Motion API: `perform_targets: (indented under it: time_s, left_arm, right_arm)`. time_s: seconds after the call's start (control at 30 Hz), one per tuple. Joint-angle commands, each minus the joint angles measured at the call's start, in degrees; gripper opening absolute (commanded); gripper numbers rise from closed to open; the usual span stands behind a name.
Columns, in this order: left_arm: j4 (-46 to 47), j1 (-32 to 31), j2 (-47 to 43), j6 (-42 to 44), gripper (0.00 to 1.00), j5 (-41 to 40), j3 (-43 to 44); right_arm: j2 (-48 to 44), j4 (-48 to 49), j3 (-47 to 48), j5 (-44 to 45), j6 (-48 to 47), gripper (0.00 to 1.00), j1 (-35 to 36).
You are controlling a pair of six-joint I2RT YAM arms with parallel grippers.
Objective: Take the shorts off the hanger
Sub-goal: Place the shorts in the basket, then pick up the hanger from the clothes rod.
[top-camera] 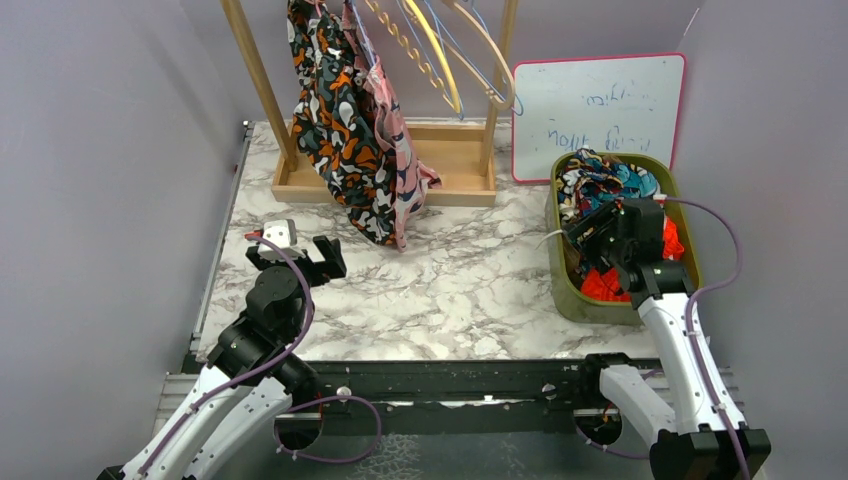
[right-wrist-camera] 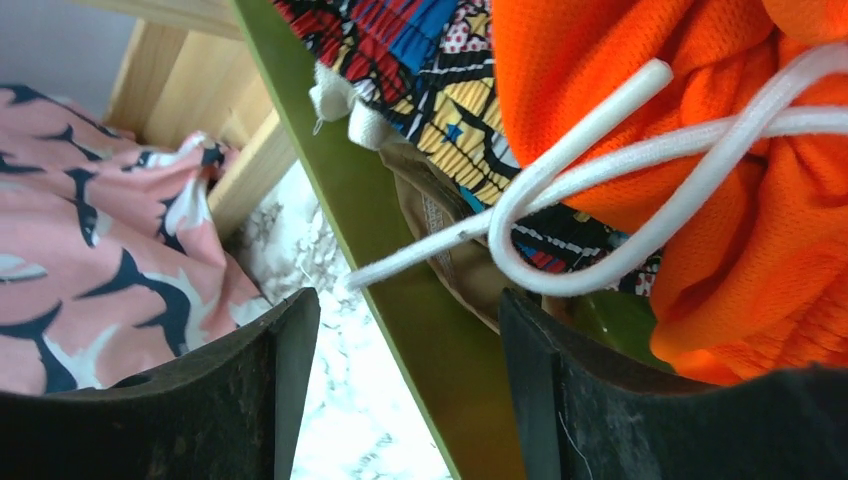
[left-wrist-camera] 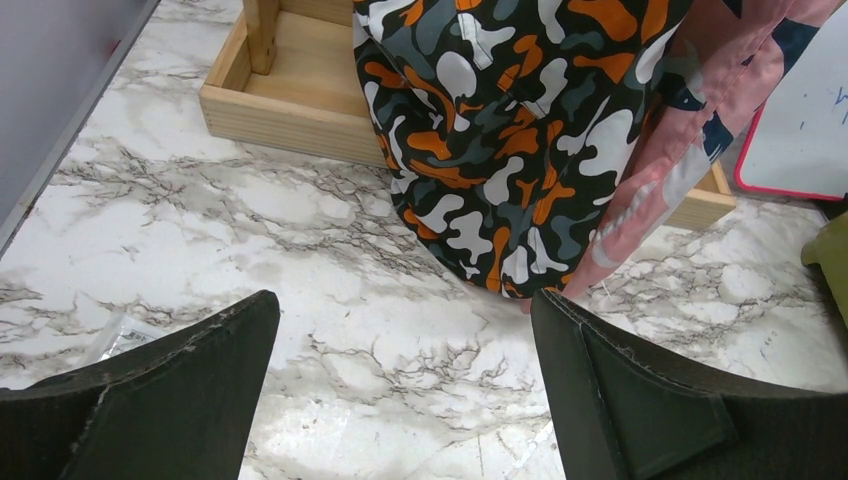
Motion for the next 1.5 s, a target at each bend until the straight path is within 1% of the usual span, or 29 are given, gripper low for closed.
perform_targets:
  time_s: [0.0,0.1,0.2,0.3,0.37,0.4,0.57,0.77,0.83,0.9,0.97,1.03,1.13,1.27,1.47]
  left_arm:
    - [2.1,0.5,0.1,0.7,0.99,1.0,-0.6]
    - [2.1,0.5,0.2,0.7,0.99,1.0,-0.6]
    - [1.9,0.5,0.2,0.8,0.99,0.8,-0.6]
    - [2.0,0.6,-0.1,0.8,0.99,0.5,-0.6]
    - [2.0,0.6,-0.2,0.8,0.99,0.5,-0.6]
    - [2.0,0.6,-0.1,0.8,0.99,0.5,-0.7]
    - [2.0,0.7,0.3,0.8,0.99,0.8,-0.7]
    - [2.0,0.8,0.8,1.0,0.99,1.2,-0.6]
    - [2.1,0.8,0.7,1.0,0.99,1.3,-0.6]
    - [2.0,0.8,0.7,0.9,0.99,1.3,-0.6]
    - [2.0,0.9,0.7,0.9,0.99,1.4,-0.6]
    - [2.0,1.0,0.8,0.9,0.99,1.4,-0.6]
    - [2.1,0.9,0.8,0.9,0.99,1.5,-0.6]
    - [2.0,1.0,0.8,0.9,0.99,1.6,-0.6]
    - [2.1,1.2,0.8,0.8,0.99,2.0,-0.6]
  right_arm:
    - [0.6,8.2,-3.6,2.0,8.3,0.65,0.0]
    - [2.3,12.7,-4.9,-0.1,11.4,0.55,-0.1]
    - [2.6,13.9,-3.6,1.4,11.8,0.36,0.0]
    - [1.3,14.2,-1.3,4.6,9.8,0.23,0.0]
    - [0.4,12.9,0.8,8.7,8.4,0.13,-0.1]
    - [-0.1,12.6,1.6,11.1,7.2,0.1,0.0]
    - [-1.3,11.2,4.1,23.1,1.6,0.09,0.0]
    - [-0.2,12.1,3.3,31.9,-4.7,0.09,0.0]
    - [0.2,12.6,3.8,32.7,-8.0,0.11,0.0]
    - [1.3,11.4,4.4,31.1,-9.1,0.14,0.0]
    - [2.1,10.0,4.7,29.8,-9.6,0.14,0.0]
    - [2.4,9.6,4.9,28.4,-10.8,0.18,0.0]
    - [1.7,9.6,5.6,24.1,-13.3,0.35,0.0]
    - [-0.4,11.3,6.8,14.5,-18.7,0.5,0.0]
    - [-1.7,11.8,9.3,1.9,-21.5,0.82,0.0]
